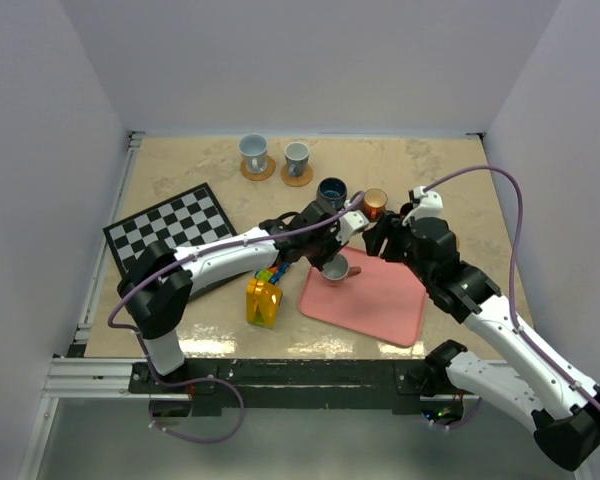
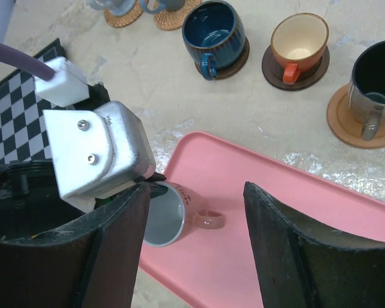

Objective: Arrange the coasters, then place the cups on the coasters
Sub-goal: Place the cup on the tray.

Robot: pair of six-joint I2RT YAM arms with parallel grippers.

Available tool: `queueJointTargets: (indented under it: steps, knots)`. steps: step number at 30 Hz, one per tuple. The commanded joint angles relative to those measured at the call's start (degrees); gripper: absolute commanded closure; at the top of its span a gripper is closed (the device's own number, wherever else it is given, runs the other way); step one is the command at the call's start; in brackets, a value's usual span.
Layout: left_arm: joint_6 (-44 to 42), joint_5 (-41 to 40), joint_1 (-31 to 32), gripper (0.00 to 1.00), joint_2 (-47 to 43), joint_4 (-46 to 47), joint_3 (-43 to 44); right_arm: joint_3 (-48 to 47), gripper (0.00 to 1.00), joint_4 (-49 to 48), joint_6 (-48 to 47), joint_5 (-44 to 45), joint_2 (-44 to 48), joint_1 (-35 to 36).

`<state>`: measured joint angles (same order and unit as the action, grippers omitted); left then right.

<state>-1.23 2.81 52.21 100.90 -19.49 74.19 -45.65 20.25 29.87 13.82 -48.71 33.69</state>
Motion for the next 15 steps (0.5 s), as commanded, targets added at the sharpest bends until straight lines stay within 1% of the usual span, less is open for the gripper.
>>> queueJointTargets:
  steps: [1, 7, 9, 11, 13, 15]
  knots:
    - [-3.1, -1.9, 0.5, 0.94, 0.0, 3.8, -0.2, 0.5, 0.34, -0.5, 2.4, 2.9, 2.4, 0.0]
    - [-1.8, -1.1, 0.8, 0.78, 0.6, 3.0, -0.2, 0.1, 0.33, -0.1, 2.6, 3.0, 1.9, -0.1]
    - [-0.6, -1.0, 0.8, 0.70, 0.7, 2.8, 0.0, 0.2, 0.33, -0.3, 2.6, 3.1, 1.9, -0.1]
    - [0.8, -1.7, 0.8, 0.63, 0.5, 2.0, 0.7, 0.2, 0.33, -0.6, 2.6, 3.1, 2.0, 0.0]
    - [4.6, -2.5, 0.8, 0.54, 0.2, 1.9, 1.0, 0.2, 0.32, -0.6, 2.6, 3.4, 2.0, -0.1]
    - [7.5, -4.6, 0.7, 0.49, -0.5, 1.3, 1.5, 0.2, 0.32, -0.7, 2.6, 3.5, 2.2, 0.0]
